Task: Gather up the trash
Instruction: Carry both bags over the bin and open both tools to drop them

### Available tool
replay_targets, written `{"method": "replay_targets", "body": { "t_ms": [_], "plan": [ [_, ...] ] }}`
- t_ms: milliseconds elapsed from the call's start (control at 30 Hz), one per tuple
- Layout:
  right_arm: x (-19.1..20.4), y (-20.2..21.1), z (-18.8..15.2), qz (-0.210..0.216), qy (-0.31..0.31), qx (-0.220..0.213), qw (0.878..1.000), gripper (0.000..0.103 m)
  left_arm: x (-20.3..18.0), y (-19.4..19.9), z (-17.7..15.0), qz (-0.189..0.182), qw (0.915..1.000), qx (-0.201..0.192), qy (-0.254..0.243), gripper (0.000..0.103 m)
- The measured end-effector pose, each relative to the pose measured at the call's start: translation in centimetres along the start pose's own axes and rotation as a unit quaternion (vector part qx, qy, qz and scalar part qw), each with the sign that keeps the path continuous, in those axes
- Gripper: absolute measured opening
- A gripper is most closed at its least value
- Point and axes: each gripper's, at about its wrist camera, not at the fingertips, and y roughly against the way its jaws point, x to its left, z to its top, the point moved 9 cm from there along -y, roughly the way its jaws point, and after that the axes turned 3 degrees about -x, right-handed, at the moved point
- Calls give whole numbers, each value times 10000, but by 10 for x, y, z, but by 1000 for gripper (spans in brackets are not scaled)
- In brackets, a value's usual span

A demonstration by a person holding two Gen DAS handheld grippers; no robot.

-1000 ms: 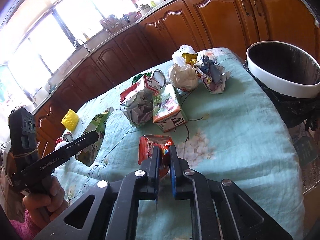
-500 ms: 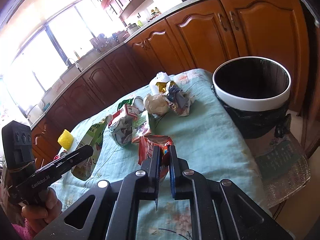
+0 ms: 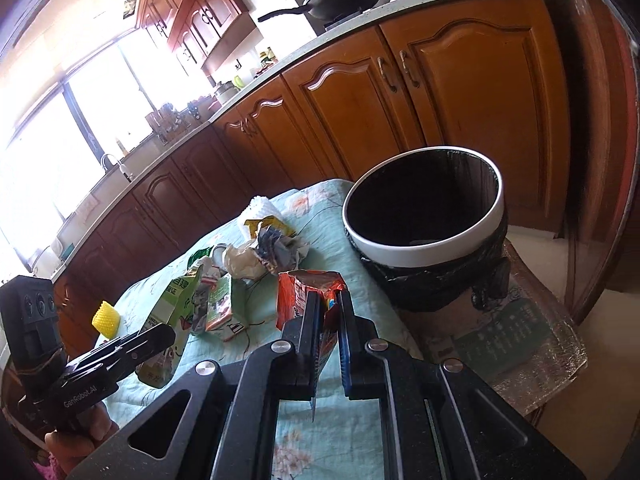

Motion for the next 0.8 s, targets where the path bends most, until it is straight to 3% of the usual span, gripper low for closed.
{"method": "replay_targets", "body": {
  "t_ms": [800],
  "plan": [
    [-68, -16, 81, -645, 62, -439, 9969, 8, -49, -90, 47, -294, 9979, 184, -555, 29]
  ]
}}
